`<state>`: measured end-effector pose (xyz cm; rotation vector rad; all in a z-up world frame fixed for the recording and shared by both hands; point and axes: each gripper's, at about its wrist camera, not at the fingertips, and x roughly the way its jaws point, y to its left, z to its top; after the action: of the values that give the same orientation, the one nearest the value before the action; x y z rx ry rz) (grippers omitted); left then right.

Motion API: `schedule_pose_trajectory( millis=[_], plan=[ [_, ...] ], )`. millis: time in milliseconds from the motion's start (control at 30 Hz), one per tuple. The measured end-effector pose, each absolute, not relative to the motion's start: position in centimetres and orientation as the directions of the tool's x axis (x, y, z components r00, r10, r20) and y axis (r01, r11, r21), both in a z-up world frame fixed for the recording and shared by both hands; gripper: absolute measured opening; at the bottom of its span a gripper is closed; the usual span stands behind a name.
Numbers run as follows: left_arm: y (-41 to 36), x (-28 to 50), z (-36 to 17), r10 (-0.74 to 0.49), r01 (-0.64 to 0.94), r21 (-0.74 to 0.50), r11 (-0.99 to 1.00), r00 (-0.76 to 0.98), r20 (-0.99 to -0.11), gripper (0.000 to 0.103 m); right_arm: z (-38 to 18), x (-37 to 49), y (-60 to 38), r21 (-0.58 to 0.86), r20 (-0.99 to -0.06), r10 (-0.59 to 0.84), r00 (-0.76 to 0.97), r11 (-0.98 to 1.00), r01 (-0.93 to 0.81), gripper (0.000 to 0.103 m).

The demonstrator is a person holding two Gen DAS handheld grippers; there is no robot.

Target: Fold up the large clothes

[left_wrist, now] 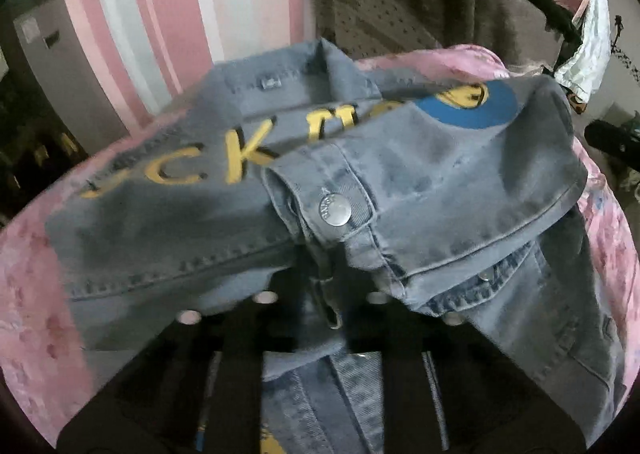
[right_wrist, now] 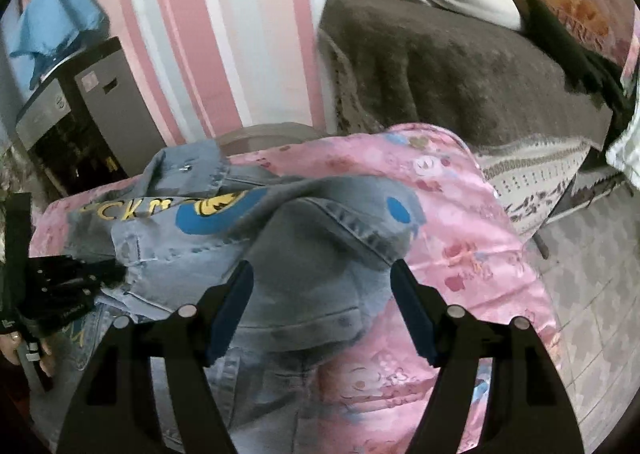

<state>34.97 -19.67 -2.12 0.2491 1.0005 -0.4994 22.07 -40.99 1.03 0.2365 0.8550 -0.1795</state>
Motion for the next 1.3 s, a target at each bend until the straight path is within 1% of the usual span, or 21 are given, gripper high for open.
schedule_pose_trajectory(
  millis=[200, 300, 333, 400, 433, 467, 600, 667, 700, 733, 767, 800, 833, 900, 967, 1067, 1100, 1133, 1167, 1200, 1300],
  plan=[
    [-14.5, 34.2, 4.2, -0.357, 0.465, -0.066, 0.883, 0.575, -0.736, 0.005, 2.0, 22.2, -41.2, 0.141, -0.746, -0.080, 0.661, 0.951, 0.274, 0.072],
    [-10.5, 34.5, 6.7, -0.336, 0.408, -0.070, 0.910, 0.629, -0.701, 0.005, 2.8, 22.7, -41.0, 0.150, -0.734, -0.087, 0.674, 0.946, 0.286, 0.073],
    [-9.0, 34.8, 7.2, -0.319, 0.387, -0.066, 0.920, 0.640, -0.699, 0.002, 3.0, 22.8, -40.9, 0.154, -0.730, -0.086, 0.678, 0.946, 0.286, 0.075],
    [-6.0, 35.6, 7.1, -0.263, 0.334, -0.041, 0.942, 0.656, -0.707, 0.001, 3.3, 23.1, -40.4, 0.157, -0.725, -0.082, 0.684, 0.947, 0.279, 0.075],
    [-4.7, 36.2, 6.3, -0.256, 0.327, -0.050, 0.944, 0.627, -0.736, 0.001, 3.3, 23.4, -40.1, 0.154, -0.725, -0.078, 0.684, 0.950, 0.272, 0.076],
    [-3.4, 36.8, 5.0, -0.240, 0.309, -0.058, 0.949, 0.593, -0.769, 0.001, 3.3, 23.8, -39.6, 0.143, -0.729, -0.078, 0.680, 0.954, 0.263, 0.076],
    [-1.6, 37.1, 0.6, -0.151, 0.275, 0.006, 0.961, 0.546, -0.824, 0.001, 2.7, 25.1, -38.2, 0.107, -0.747, -0.087, 0.659, 0.963, 0.247, 0.076],
    [-1.2, 36.8, -0.3, -0.165, 0.273, -0.013, 0.962, 0.541, -0.825, 0.002, 2.2, 25.5, -37.8, 0.092, -0.760, -0.085, 0.644, 0.967, 0.237, 0.076],
    [-1.0, 36.4, -0.3, -0.171, 0.274, -0.018, 0.962, 0.546, -0.820, 0.009, 2.1, 25.6, -37.8, 0.083, -0.763, -0.089, 0.640, 0.969, 0.234, 0.076],
    [-1.0, 36.4, -0.2, -0.177, 0.276, -0.022, 0.961, 0.551, -0.816, 0.026, 2.1, 25.7, -37.7, 0.072, -0.765, -0.096, 0.637, 0.970, 0.233, 0.076],
    [-1.1, 36.3, 0.0, -0.181, 0.279, -0.023, 0.960, 0.557, -0.811, 0.035, 2.1, 25.8, -37.7, 0.069, -0.765, -0.100, 0.636, 0.969, 0.236, 0.076],
    [-1.5, 36.2, 0.6, -0.182, 0.280, -0.016, 0.960, 0.577, -0.796, 0.056, 2.1, 25.8, -37.8, 0.072, -0.765, -0.100, 0.636, 0.968, 0.239, 0.076],
    [-2.0, 36.2, 0.8, -0.182, 0.280, -0.012, 0.960, 0.591, -0.786, 0.069, 2.1, 25.7, -37.8, 0.078, -0.765, -0.098, 0.637, 0.967, 0.242, 0.076],
    [-3.3, 36.6, 1.2, -0.208, 0.299, -0.026, 0.954, 0.597, -0.774, 0.074, 2.0, 25.7, -37.9, 0.086, -0.764, -0.096, 0.639, 0.965, 0.248, 0.076],
    [-4.9, 37.2, 0.8, -0.227, 0.318, -0.042, 0.947, 0.575, -0.786, 0.075, 1.8, 25.7, -37.8, 0.081, -0.765, -0.100, 0.636, 0.965, 0.249, 0.076],
    [-6.8, 38.1, -0.4, -0.201, 0.329, -0.008, 0.944, 0.555, -0.807, 0.073, 1.5, 25.5, -37.7, 0.068, -0.768, -0.102, 0.632, 0.969, 0.239, 0.076],
    [-7.4, 38.4, -1.0, -0.196, 0.338, -0.004, 0.941, 0.537, -0.820, 0.063, 1.4, 25.4, -37.6, 0.069, -0.767, -0.097, 0.635, 0.970, 0.231, 0.076],
    [-7.8, 38.5, -1.7, -0.194, 0.344, -0.004, 0.939, 0.519, -0.832, 0.047, 1.4, 25.4, -37.5, 0.069, -0.766, -0.094, 0.636, 0.972, 0.226, 0.077],
    [-8.0, 38.5, -2.1, -0.177, 0.338, 0.009, 0.941, 0.516, -0.838, 0.044, 1.3, 25.3, -37.5, 0.063, -0.765, -0.097, 0.637, 0.973, 0.223, 0.080],
    [-8.2, 38.2, -2.3, -0.172, 0.339, 0.020, 0.941, 0.527, -0.832, 0.038, 1.2, 25.3, -37.4, 0.057, -0.762, -0.102, 0.640, 0.973, 0.223, 0.082],
    [-7.7, 37.4, -1.5, -0.198, 0.347, 0.010, 0.938, 0.555, -0.808, 0.025, 1.0, 25.3, -37.4, 0.048, -0.754, -0.106, 0.648, 0.975, 0.215, 0.084]
  ],
)
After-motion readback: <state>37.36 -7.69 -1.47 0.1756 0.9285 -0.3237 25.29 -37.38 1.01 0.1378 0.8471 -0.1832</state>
